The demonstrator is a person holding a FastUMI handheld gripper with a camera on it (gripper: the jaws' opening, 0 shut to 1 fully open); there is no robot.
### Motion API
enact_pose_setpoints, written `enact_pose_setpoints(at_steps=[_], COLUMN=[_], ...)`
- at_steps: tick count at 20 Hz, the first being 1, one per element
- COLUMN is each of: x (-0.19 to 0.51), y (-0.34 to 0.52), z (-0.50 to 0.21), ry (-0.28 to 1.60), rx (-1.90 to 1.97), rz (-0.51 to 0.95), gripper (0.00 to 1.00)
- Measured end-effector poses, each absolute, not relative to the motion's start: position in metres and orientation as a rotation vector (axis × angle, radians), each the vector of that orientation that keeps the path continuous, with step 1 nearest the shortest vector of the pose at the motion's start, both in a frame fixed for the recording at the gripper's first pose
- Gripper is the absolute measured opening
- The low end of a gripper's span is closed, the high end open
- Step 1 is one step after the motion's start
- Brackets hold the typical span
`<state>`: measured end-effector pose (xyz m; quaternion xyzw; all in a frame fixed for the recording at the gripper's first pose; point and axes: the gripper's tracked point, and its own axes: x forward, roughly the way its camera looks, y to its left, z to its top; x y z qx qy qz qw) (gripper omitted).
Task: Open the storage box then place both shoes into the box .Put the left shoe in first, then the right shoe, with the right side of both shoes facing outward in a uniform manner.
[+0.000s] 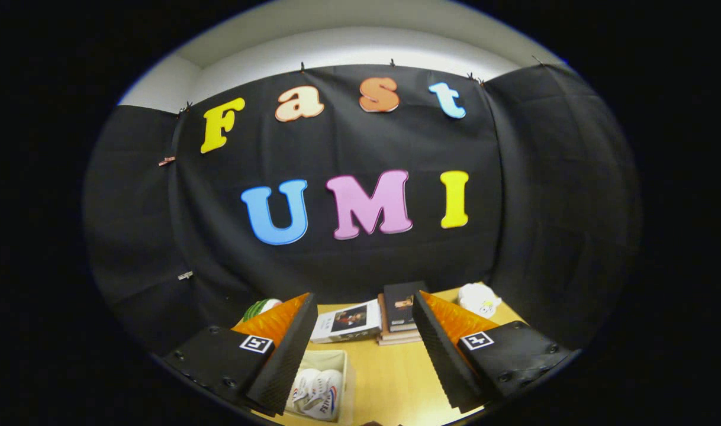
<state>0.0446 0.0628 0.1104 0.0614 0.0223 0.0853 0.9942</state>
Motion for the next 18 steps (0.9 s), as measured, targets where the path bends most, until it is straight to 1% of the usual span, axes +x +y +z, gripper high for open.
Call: enact_pose_setpoints(at_steps=[3, 7, 10, 15, 18], x=[0.042, 0.045, 0.061, 0.091, 0.107], y=[0.019, -0.027, -0.066, -0.101, -0.108], z=[0.118, 0.081, 0.060, 0.058, 0.050], ry=[-0.052, 0.002, 0.041, 0.013, -0.001], rx=[0.077, 0.102, 0.125, 0.183, 0.186], rz=[0.113, 0.102, 0.092, 0.139, 0.169], gripper=[0.98, 0.98, 0.98, 0.98, 0.98])
